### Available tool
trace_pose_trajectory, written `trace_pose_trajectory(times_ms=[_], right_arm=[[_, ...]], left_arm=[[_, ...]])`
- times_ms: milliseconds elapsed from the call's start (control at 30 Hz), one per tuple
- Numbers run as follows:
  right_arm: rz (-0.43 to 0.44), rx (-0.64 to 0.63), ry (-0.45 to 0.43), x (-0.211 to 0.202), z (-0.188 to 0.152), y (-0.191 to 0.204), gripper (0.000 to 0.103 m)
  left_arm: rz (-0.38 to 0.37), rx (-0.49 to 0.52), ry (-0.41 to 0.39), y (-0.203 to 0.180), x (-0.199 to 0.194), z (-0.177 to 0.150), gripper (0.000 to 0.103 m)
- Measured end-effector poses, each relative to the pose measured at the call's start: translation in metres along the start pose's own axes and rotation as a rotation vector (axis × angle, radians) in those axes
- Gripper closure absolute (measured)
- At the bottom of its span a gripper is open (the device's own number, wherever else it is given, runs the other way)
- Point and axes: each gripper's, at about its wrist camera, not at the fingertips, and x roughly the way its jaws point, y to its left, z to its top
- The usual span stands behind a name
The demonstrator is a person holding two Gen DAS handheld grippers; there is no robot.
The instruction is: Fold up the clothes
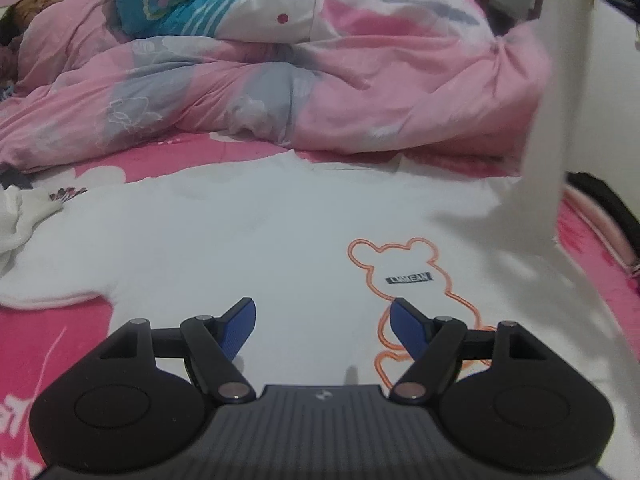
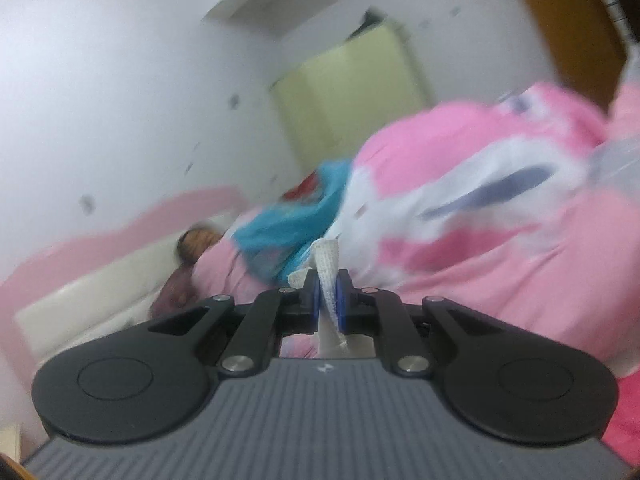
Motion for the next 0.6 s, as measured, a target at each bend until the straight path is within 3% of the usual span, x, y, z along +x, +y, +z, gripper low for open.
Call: trace_pose_trajectory(times_ms=[133,300,400,467,600], right_arm=[[0.065,-0.019,0.135,0.052,-0.045,0.025,0.096],[0.086,-0.050,0.327,0.114,-0.111,0.047,0.095],[0.081,-0.100,0.450,0.145,-0.150,0.061,0.092],[0.047,-0.138,0.512,0.159,-0.170,0.069,0.083],[0.043,-0.131,0.511,0.151,-0.177,0.079,0.072]], left_arm=[[-0.032,-0.042,0.004,0.010,-0.014,-0.007,0.028],[-0.033,-0.055,0.014,0.015,-0.018,-0.015,0.028],[-0.031,-0.058,0.022,0.016,-0.019,-0.020,0.028],[-0.024,-0.054,0.031,0.016,-0.016,-0.023,0.028],[-0.011,-0.041,0.040,0.014,-0.013,-0.026,0.028]])
